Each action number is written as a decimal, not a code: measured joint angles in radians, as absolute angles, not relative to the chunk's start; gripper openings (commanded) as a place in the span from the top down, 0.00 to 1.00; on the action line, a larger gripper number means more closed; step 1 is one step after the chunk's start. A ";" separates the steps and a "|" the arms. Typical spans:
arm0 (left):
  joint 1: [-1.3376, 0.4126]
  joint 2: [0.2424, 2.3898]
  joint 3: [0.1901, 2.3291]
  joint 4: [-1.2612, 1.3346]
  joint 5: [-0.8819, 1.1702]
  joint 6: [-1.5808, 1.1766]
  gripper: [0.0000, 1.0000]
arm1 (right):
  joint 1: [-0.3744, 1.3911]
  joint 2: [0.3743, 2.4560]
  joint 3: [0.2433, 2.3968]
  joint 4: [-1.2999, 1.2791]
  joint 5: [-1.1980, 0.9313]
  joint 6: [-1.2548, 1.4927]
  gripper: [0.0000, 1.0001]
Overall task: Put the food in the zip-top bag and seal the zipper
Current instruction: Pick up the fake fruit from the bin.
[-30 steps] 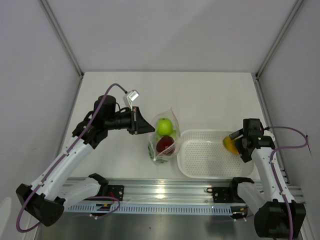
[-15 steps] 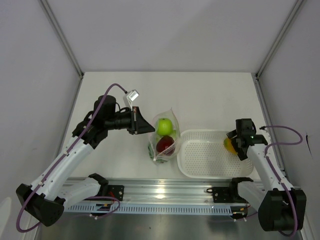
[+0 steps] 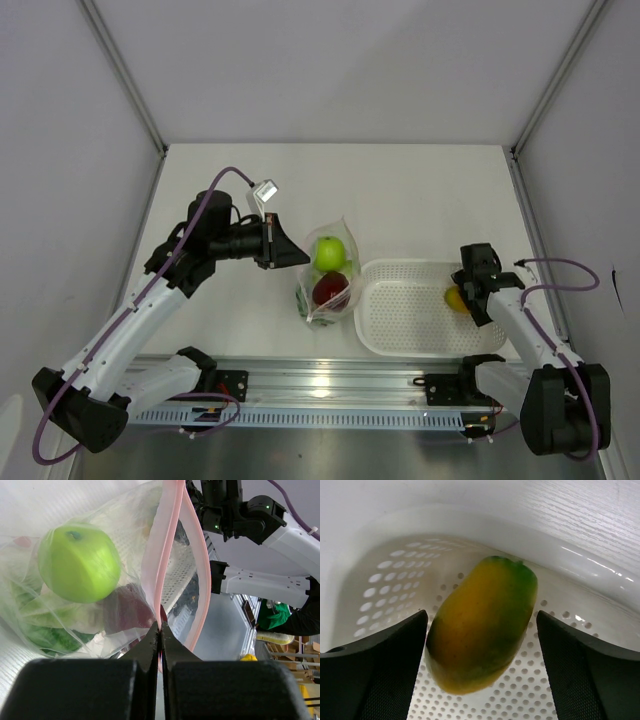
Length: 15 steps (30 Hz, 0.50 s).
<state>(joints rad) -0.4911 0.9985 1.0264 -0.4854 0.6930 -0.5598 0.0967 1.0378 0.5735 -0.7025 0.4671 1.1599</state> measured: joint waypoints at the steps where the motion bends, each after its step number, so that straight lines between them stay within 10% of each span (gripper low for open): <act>1: -0.491 0.999 1.026 -0.485 0.693 -0.560 0.99 | 0.098 1.040 0.565 -0.702 0.467 1.163 0.14; 10: -0.491 0.999 1.026 -0.485 0.693 -0.560 0.99 | 0.189 1.036 0.537 -0.698 0.466 1.177 0.43; 15: -0.491 0.999 1.026 -0.485 0.693 -0.560 0.99 | 0.280 0.979 0.537 -0.720 0.465 1.179 0.81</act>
<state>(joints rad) -0.4911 0.9985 1.0264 -0.4854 0.6930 -0.5602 0.2798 0.9794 0.5369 -0.7200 0.4652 1.1790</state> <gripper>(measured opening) 0.005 0.721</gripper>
